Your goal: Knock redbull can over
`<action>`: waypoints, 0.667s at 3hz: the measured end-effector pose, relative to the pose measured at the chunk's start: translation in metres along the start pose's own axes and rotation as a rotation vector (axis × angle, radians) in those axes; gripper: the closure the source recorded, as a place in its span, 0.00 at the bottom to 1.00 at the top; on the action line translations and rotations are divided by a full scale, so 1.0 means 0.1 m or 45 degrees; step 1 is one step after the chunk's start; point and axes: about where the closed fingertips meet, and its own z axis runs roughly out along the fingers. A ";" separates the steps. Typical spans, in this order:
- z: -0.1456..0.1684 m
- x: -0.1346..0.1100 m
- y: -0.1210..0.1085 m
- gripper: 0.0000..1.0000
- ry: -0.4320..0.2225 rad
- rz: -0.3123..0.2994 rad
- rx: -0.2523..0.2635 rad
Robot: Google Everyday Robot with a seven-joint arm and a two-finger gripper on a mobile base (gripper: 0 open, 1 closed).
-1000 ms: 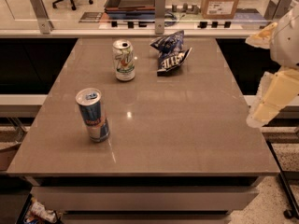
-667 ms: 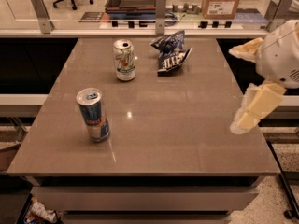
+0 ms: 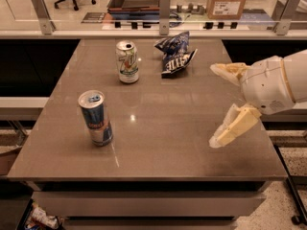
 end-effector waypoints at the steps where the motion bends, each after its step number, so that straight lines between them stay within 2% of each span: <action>1: 0.17 -0.17 0.08 0.00 -0.132 0.005 -0.028; 2: 0.35 -0.35 0.15 0.00 -0.225 0.047 -0.095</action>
Offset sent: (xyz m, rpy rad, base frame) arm -0.0060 0.0791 -0.0026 0.2712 0.1184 0.1106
